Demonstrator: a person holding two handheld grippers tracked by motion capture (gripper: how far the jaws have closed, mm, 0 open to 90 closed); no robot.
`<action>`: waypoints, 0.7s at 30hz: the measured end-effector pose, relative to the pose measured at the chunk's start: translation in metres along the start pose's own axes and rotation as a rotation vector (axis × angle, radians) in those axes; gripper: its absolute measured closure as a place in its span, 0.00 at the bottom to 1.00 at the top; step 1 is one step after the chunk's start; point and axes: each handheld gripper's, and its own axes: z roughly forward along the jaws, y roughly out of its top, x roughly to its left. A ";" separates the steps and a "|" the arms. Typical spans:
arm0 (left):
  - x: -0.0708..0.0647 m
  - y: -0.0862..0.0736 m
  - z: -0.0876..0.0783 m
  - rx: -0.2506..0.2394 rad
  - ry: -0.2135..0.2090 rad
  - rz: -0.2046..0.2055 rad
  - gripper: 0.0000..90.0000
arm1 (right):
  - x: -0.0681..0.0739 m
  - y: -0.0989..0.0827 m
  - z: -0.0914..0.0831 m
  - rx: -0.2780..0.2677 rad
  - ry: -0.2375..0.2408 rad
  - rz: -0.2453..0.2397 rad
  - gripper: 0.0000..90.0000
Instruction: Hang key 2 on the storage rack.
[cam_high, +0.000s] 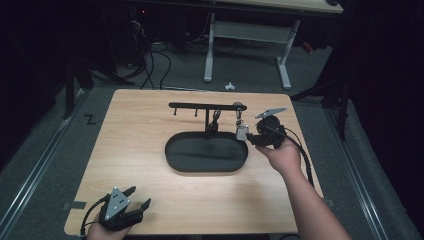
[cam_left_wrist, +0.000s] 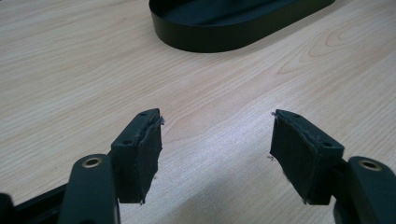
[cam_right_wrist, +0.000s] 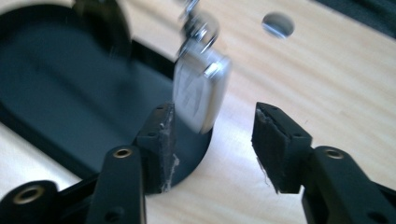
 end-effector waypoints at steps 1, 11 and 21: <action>0.000 0.000 0.000 0.001 0.001 0.001 0.38 | 0.004 -0.007 0.001 -0.012 0.000 -0.014 0.54; 0.000 -0.001 0.002 0.012 0.003 0.002 0.38 | 0.019 -0.059 0.005 -0.092 -0.011 0.021 0.47; -0.003 0.000 0.004 0.016 0.007 0.008 0.38 | 0.029 -0.108 0.005 -0.178 0.013 0.032 0.37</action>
